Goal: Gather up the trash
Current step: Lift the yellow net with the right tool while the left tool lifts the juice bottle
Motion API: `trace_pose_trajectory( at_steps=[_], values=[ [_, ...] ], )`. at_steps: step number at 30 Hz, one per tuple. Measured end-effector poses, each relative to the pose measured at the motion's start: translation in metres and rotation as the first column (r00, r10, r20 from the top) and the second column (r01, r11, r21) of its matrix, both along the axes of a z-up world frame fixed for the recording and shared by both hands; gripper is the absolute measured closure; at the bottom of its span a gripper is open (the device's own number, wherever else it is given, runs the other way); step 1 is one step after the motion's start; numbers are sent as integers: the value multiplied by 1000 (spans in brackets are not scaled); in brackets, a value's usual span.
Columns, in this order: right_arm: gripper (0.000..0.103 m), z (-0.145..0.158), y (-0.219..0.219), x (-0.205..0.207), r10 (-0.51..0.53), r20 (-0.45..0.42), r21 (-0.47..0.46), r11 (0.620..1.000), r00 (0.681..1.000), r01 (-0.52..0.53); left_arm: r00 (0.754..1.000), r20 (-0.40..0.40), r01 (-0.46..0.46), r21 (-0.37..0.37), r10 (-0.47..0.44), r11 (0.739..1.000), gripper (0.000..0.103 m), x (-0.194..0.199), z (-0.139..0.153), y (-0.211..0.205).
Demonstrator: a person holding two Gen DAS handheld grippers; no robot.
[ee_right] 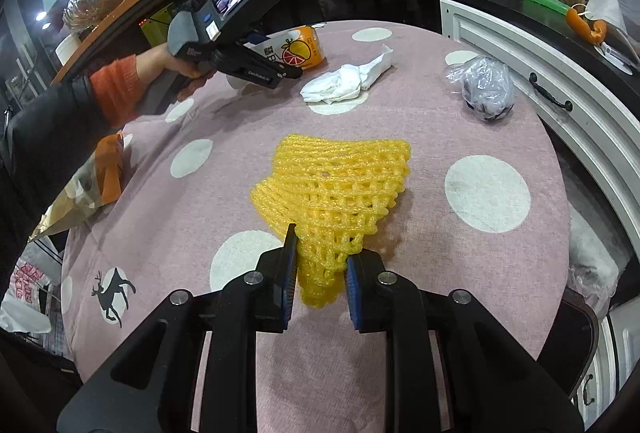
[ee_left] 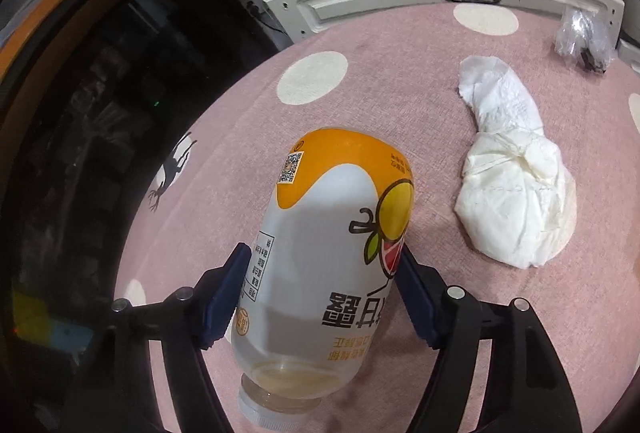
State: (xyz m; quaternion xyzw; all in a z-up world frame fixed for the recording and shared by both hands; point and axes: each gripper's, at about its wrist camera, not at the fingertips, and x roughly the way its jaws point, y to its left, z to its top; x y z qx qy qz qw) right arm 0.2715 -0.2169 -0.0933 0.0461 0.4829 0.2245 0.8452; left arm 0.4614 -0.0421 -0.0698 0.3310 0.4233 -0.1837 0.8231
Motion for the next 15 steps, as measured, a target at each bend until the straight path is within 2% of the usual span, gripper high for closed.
trace_pose_trajectory(
  at_steps=[7, 13, 15],
  values=[
    [81, 5, -11, -19, -31, 15, 10, 999, 999, 31, 996, 77, -37, -126, 48, 991, 34, -42, 11, 7],
    [81, 13, -17, -38, -37, 31, 24, 999, 999, 36, 988, 122, -64, -260, 98, 964, 39, -89, 35, 14],
    [81, 15, -18, -45, -39, 34, 28, 999, 999, 38, 985, 134, -73, -272, 113, 959, 40, -102, 40, 14]
  ],
)
